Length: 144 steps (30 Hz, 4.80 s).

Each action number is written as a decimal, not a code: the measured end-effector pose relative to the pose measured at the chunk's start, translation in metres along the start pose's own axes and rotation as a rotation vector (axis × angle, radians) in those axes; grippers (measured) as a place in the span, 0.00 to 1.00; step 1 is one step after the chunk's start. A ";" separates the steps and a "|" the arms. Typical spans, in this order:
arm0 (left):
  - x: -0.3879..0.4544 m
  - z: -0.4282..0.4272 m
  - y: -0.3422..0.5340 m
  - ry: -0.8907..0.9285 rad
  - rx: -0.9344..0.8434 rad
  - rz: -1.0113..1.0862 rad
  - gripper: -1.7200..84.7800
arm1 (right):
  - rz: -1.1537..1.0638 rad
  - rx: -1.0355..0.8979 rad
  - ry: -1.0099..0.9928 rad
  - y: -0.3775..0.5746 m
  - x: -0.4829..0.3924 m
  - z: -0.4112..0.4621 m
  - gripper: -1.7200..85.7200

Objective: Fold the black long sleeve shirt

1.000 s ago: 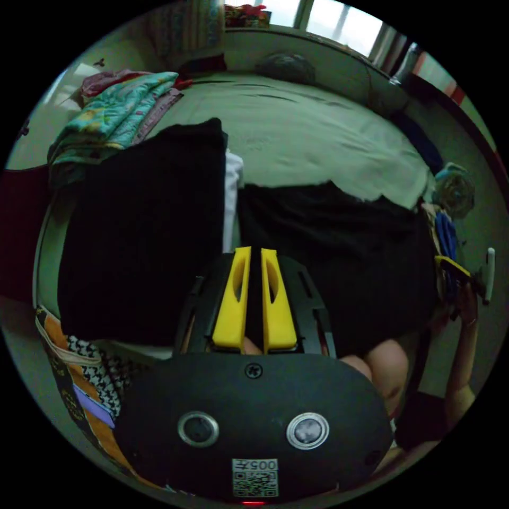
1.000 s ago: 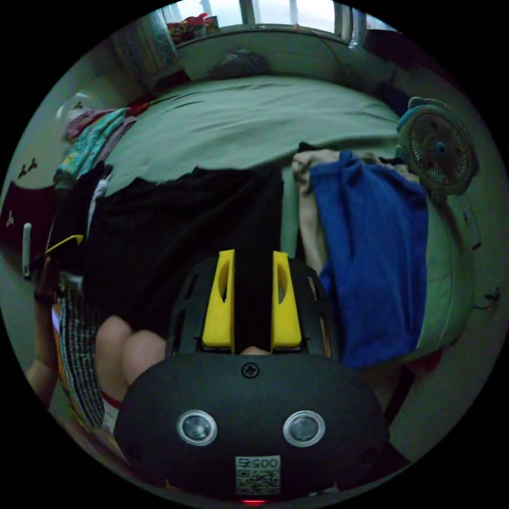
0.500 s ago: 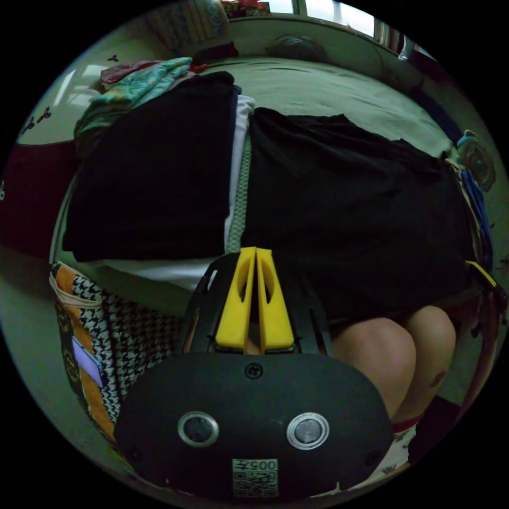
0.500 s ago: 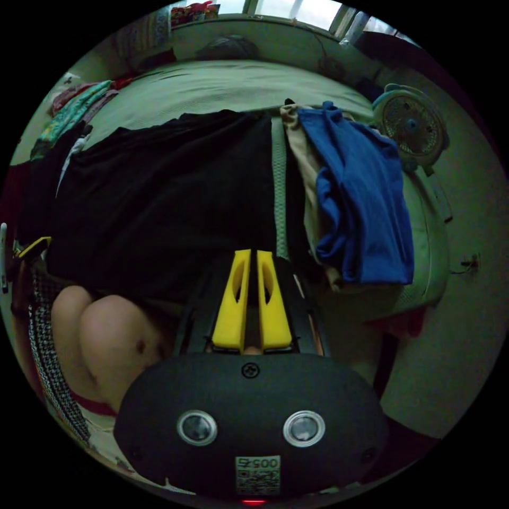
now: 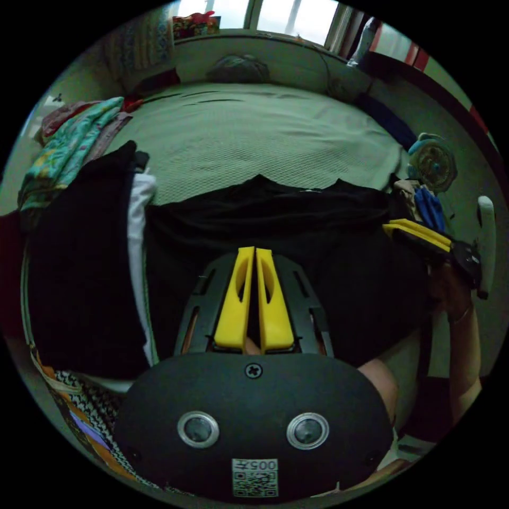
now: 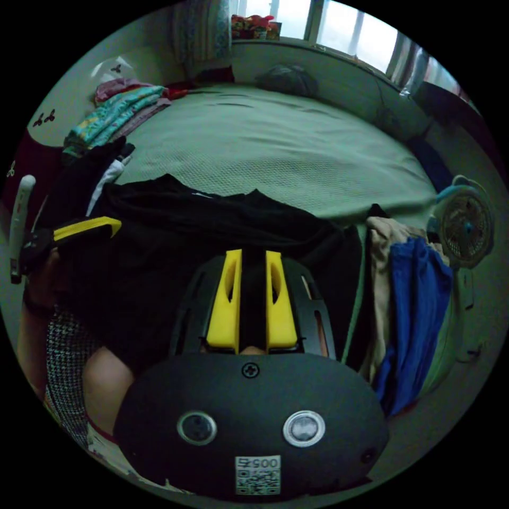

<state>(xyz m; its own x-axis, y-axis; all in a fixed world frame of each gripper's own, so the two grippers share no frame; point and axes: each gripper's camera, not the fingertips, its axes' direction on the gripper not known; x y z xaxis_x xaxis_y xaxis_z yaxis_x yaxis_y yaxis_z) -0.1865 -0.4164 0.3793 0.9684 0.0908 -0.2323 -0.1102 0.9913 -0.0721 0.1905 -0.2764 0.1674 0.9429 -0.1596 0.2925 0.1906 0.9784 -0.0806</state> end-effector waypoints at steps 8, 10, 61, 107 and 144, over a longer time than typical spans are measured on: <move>0.047 0.024 -0.030 -0.009 0.073 0.040 0.02 | 0.031 0.056 -0.020 -0.044 0.010 0.011 0.10; 0.060 0.032 -0.041 -0.033 0.076 0.022 0.02 | 0.059 0.059 -0.007 -0.059 0.016 0.017 0.10; 0.474 0.004 0.186 0.379 0.036 0.303 0.08 | 0.229 -0.169 -0.171 -0.093 0.179 0.019 0.15; -0.079 -0.075 0.412 0.100 0.003 -0.280 0.07 | -0.094 -0.095 -0.264 -0.307 -0.218 0.046 0.08; -0.234 0.000 0.392 0.087 -0.018 -0.240 0.07 | 0.049 -0.036 -0.119 -0.273 -0.127 0.099 0.07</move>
<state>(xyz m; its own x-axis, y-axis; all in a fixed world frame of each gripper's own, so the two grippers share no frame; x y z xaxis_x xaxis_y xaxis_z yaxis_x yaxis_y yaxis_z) -0.4563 -0.0486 0.4058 0.9446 -0.1561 -0.2886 0.1157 0.9816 -0.1522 -0.0082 -0.5099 0.2466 0.9125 -0.0932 0.3984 0.1571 0.9789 -0.1308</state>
